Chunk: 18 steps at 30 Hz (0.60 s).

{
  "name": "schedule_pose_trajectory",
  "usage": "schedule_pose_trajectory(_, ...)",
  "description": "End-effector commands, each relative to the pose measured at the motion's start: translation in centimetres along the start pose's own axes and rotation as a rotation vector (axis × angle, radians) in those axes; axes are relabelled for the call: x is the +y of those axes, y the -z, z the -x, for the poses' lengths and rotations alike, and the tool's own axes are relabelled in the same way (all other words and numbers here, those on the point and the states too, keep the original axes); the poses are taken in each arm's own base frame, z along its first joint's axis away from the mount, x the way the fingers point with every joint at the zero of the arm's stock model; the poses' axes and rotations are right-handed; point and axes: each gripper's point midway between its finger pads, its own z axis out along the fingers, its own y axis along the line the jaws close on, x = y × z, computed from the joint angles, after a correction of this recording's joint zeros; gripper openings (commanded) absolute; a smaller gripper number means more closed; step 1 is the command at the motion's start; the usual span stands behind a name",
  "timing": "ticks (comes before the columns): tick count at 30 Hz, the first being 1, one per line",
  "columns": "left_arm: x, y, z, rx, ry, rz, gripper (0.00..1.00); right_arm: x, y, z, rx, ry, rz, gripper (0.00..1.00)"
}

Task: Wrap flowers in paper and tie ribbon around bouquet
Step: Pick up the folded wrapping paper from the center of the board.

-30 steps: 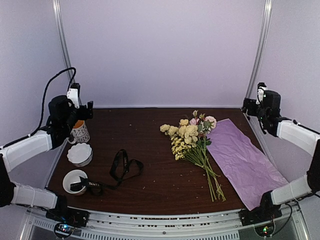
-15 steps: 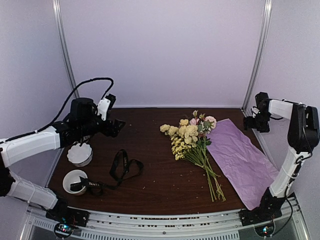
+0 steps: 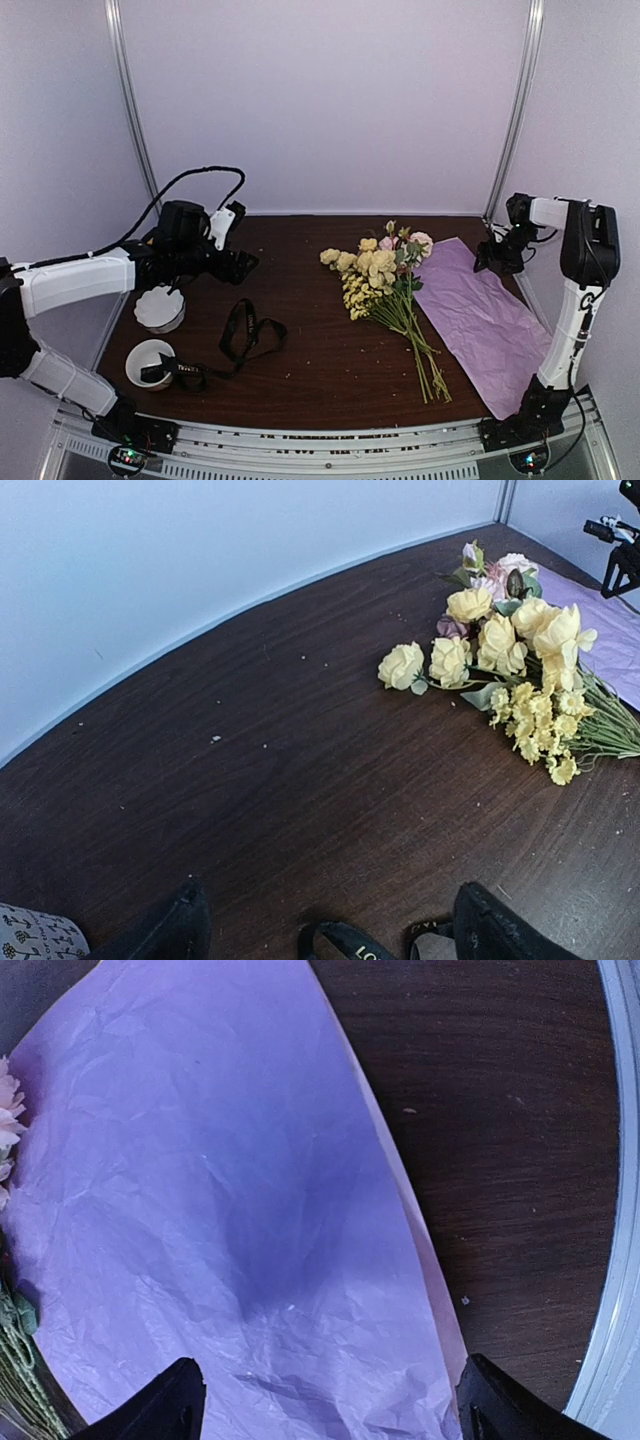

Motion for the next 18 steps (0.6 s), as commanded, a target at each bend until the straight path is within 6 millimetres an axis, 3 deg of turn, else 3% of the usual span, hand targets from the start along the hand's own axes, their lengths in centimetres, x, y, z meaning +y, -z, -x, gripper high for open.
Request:
schedule_pose_trajectory(1, -0.3, -0.1, 1.6, -0.024, -0.011, -0.004, 0.87, 0.7, -0.1, 0.1, 0.049, 0.000, 0.055, 0.89)
schedule_pose_trajectory(7, -0.4, -0.3, 1.5, -0.006, -0.026, -0.004, 0.87, -2.5, 0.1, 0.3, 0.090, -0.077, -0.122, 0.89)
schedule_pose_trajectory(18, -0.7, -0.8, 1.2, 0.010, -0.036, -0.012, 0.87, -0.9, -0.8, -1.8, 0.207, -0.060, -0.027, 0.93)
